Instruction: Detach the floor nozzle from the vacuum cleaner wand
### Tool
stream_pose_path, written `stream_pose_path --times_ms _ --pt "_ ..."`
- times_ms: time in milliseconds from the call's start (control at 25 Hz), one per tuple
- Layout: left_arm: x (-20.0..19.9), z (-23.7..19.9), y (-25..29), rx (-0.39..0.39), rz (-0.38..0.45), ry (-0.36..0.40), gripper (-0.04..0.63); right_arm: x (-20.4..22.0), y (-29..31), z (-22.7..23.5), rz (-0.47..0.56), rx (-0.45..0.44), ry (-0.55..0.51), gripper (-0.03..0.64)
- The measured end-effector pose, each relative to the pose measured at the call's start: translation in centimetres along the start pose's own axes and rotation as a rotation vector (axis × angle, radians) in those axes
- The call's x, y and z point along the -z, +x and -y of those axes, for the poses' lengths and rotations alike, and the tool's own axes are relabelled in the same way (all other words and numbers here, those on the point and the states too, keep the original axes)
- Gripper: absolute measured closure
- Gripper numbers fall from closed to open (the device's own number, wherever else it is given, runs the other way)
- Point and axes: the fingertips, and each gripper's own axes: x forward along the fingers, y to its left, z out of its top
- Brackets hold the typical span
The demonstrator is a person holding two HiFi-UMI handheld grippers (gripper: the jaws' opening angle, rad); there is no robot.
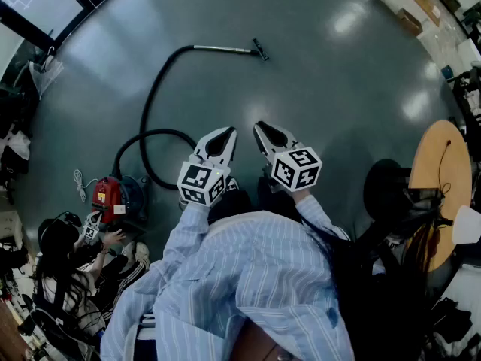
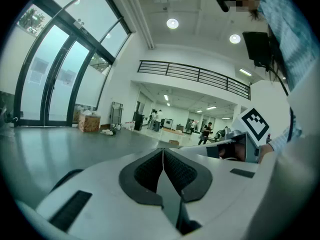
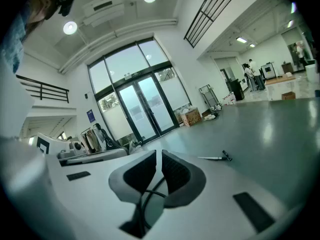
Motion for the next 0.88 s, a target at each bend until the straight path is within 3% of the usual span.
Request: stream_pose_path --times_ms 120,360,880 --pt "-1.9 0.5 0.3 0.021 0.07 0.016 0.586 -1.0 -0.2 0.3 0.011 0.0 -0.024 0.577" --pt "-3.2 0.4 1.0 0.026 0.147 -0.023 0.586 -1.4 -0.4 1.6 0.035 0.006 -0.005 0.577" --pt "-3.4 1.4 5.7 0.025 0.129 -0.024 0.586 -3.1 -0.8 6.7 0.031 0.036 0.009 0.577"
